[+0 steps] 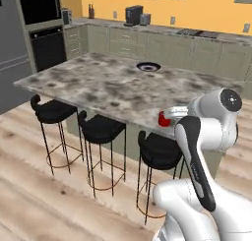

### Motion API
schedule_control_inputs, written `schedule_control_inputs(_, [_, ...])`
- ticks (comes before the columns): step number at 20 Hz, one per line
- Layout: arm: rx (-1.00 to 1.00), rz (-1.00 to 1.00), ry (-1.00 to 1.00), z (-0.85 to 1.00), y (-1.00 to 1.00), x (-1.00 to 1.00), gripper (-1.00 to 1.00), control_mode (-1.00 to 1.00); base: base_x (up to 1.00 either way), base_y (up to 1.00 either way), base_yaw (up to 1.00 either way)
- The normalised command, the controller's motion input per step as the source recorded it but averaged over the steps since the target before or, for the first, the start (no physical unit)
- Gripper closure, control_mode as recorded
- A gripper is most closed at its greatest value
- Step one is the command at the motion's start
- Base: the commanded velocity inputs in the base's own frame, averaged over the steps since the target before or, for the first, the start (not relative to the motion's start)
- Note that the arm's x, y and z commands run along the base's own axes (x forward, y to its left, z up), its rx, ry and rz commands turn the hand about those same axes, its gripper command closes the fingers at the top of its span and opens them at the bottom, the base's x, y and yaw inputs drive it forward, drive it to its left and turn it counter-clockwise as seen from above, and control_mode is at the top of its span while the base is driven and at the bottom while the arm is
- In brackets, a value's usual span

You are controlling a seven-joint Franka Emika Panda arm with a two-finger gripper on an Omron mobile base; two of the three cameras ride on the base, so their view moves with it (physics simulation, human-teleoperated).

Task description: Pick up the marshmallow and place it in the cup of hot chocolate on the dining counter.

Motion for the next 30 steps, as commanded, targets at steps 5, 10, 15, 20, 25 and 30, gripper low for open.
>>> schedule_control_inputs(5, [0.0, 0.0, 0.0, 0.0, 0.0, 0.0, 1.0, 1.0, 0.94, 0.79, -0.68])
schedule_control_inputs(10, [0.0, 0.0, 0.0, 0.0, 0.0, 0.0, 1.0, 1.0, 0.85, -0.01, -0.41])
schedule_control_inputs(15, [0.0, 0.0, 0.0, 0.0, 0.0, 0.0, 1.0, 1.0, 0.58, 0.0, -0.27])
schedule_control_inputs(20, [0.0, 0.0, 0.0, 0.0, 0.0, 0.0, 1.0, 1.0, 0.41, 0.44, -0.38])
schedule_control_inputs(25, [0.0, 0.0, 0.0, 0.0, 0.0, 0.0, 1.0, 1.0, 0.22, 0.56, -0.34])
schedule_control_inputs(30, [0.0, 0.0, 0.0, -0.06, 0.05, 0.05, 1.0, -1.0, 0.11, 0.26, -0.02])
